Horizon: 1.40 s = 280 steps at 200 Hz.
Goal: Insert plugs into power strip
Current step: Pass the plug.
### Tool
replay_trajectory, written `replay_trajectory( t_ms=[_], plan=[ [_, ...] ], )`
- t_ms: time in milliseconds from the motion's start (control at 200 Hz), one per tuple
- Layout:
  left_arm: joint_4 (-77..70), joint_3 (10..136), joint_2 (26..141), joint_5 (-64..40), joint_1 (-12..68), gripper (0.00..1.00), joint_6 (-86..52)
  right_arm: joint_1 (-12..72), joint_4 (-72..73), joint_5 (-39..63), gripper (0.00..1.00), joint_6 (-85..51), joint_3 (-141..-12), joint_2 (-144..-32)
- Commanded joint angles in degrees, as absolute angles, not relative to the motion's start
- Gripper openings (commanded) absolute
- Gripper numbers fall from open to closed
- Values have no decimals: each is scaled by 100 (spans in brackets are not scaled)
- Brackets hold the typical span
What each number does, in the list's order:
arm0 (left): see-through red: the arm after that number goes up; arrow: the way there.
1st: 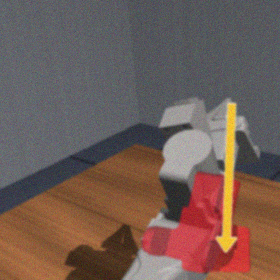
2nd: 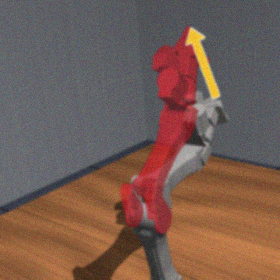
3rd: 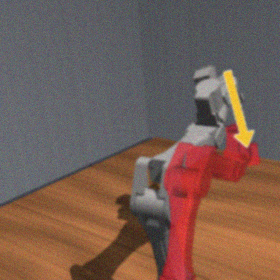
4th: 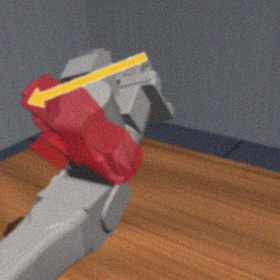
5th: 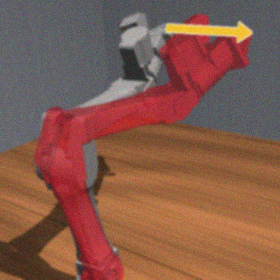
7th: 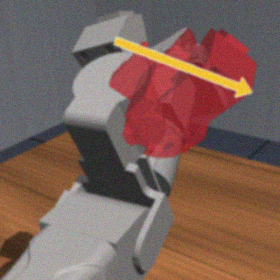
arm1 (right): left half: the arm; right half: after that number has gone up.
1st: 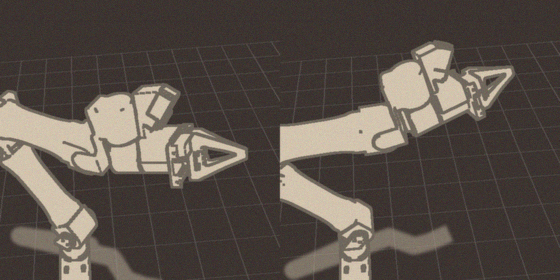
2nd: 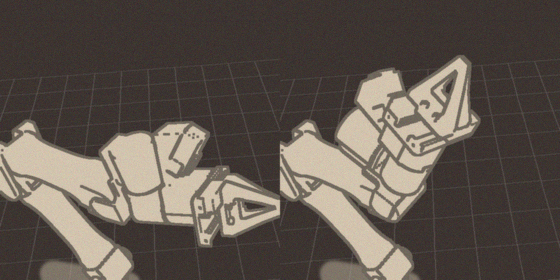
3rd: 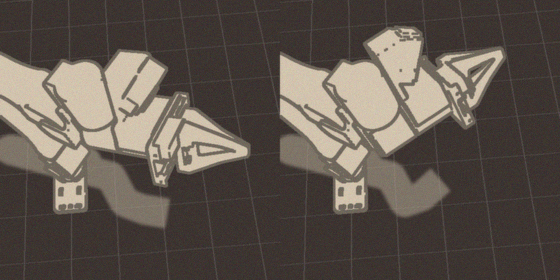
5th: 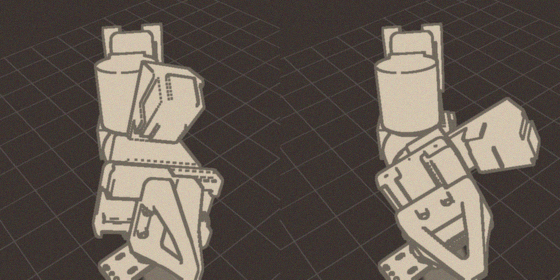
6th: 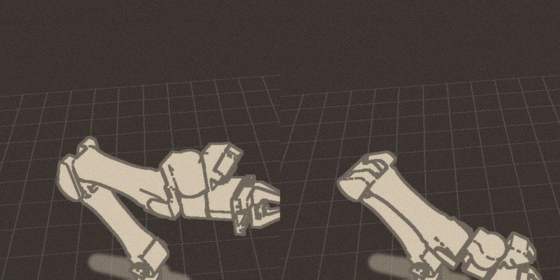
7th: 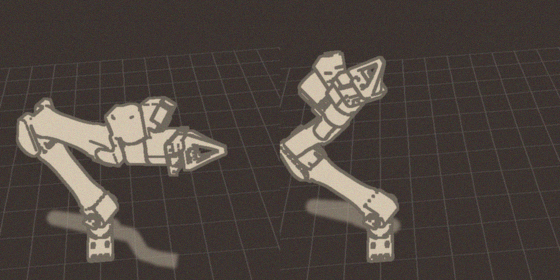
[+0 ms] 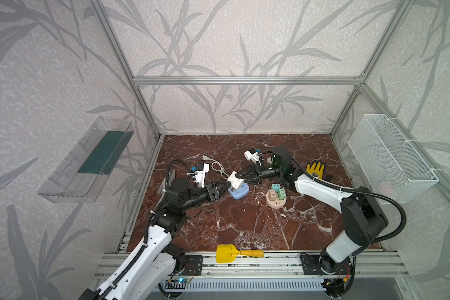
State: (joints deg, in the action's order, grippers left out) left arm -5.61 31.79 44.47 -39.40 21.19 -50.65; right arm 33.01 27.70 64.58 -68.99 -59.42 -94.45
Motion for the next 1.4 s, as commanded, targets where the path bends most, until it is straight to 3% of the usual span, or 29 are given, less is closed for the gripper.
replay_trajectory(
  t_ms=[0, 135, 655, 835, 945, 1095, 1140, 1245, 1395],
  plan=[
    [-1243, 3138, 4568, -4201, 2074, 48, -5292, 3292, 4369, 6695, 0, -7770, -5792, -9519],
    [-1398, 3134, 4717, -4252, 2061, 49, -5353, 3288, 5511, 6689, 0, -8516, -5671, -9746],
    [-1823, 2954, 4928, -4236, 2057, 47, -5562, 3368, 5963, 6715, 0, -8752, -5544, -9986],
    [-2283, 2886, 5056, -4289, 2056, 38, -5785, 3464, 5868, 6702, 0, -8628, -5555, -10033],
    [-2468, 2844, 5090, -4335, 2057, 21, -5878, 3515, 5732, 6689, 0, -8518, -5583, -10097],
    [-2550, 2746, 5060, -4350, 2057, 7, -5900, 3542, 5487, 6648, 0, -8317, -5645, -10184],
    [-2643, 2710, 5058, -4401, 2057, 8, -5930, 3558, 5467, 6619, 0, -8307, -5665, -10231],
    [-2798, 2641, 5053, -4457, 2057, 23, -6016, 3640, 5553, 6601, 0, -8381, -5792, -10366],
    [-2791, 2628, 5032, -4477, 2057, 25, -6012, 3777, 6134, 6579, 0, -8843, -5998, -10697]
  ],
)
